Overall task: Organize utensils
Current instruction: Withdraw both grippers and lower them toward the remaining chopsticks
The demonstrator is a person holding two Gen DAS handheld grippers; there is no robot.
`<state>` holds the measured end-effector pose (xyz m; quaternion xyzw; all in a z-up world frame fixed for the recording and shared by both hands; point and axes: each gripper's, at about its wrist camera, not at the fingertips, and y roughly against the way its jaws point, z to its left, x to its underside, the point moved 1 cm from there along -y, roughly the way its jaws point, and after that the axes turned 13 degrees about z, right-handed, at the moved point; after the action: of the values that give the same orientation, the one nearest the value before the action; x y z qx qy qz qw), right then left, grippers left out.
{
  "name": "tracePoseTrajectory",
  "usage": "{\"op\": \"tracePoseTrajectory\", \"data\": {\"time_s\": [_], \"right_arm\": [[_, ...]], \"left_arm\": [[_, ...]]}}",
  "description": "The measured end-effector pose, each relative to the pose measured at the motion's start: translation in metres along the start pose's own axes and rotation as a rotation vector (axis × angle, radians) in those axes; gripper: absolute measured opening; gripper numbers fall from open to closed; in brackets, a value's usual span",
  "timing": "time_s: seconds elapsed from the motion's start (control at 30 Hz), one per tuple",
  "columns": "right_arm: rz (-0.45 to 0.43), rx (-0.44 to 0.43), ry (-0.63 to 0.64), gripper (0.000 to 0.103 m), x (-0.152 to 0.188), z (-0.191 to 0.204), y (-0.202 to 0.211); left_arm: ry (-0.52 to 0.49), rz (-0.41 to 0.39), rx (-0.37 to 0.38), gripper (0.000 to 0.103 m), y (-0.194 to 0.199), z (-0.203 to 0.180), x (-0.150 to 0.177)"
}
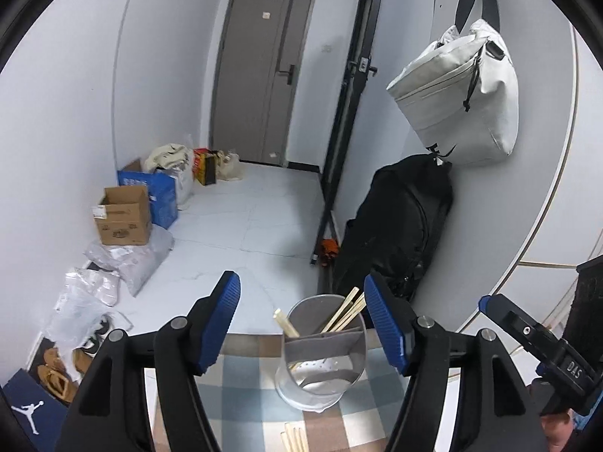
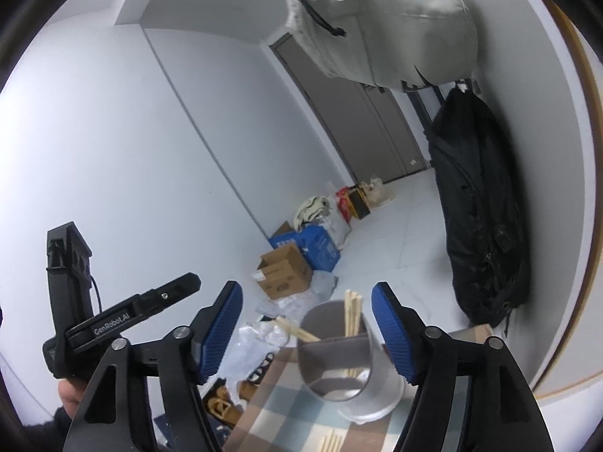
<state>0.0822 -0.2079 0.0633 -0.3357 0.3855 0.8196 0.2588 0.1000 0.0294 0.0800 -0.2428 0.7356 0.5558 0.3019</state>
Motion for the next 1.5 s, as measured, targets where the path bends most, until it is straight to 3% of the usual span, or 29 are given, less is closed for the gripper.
{"op": "tracePoseTrajectory", "data": {"time_s": [0.1,0.23,0.4,0.47,0.6,0.87,1.03,1.37,1.5], "right_arm": [[0.000,-0.006,0.005,0.080,0.009,0.008,0.008],[0.005,-0.011,0.023,0.085,0.022,0.017,0.015],[0.021,0.005,0.057,0.090,0.041,0.026,0.019],[0.024,0.002,0.075,0.093,0.050,0.029,0.019],[0.032,0.017,0.104,0.098,0.069,0.029,0.014],[0.104,0.068,0.144,0.103,0.095,0.025,-0.006],[0.160,0.074,0.077,0.103,0.104,0.009,-0.017],[0.226,0.108,-0.003,0.103,0.111,-0.011,-0.033],[0.255,0.132,0.006,0.103,0.112,-0.014,-0.039]], "left_arm": [[0.003,-0.003,0.005,0.066,0.009,-0.001,0.007],[0.010,-0.038,-0.017,0.076,0.022,-0.001,0.020],[-0.005,-0.059,-0.048,0.078,0.028,-0.002,0.040],[0.008,-0.083,-0.053,0.089,0.030,0.001,0.051],[0.029,-0.111,-0.079,0.095,0.030,0.009,0.071],[0.029,0.025,-0.086,0.096,-0.007,0.022,0.103],[0.058,0.127,-0.095,0.096,-0.033,0.033,0.124],[0.066,0.454,-0.141,0.096,-0.111,0.040,0.164],[0.058,0.523,-0.135,0.096,-0.125,0.038,0.171]]}}
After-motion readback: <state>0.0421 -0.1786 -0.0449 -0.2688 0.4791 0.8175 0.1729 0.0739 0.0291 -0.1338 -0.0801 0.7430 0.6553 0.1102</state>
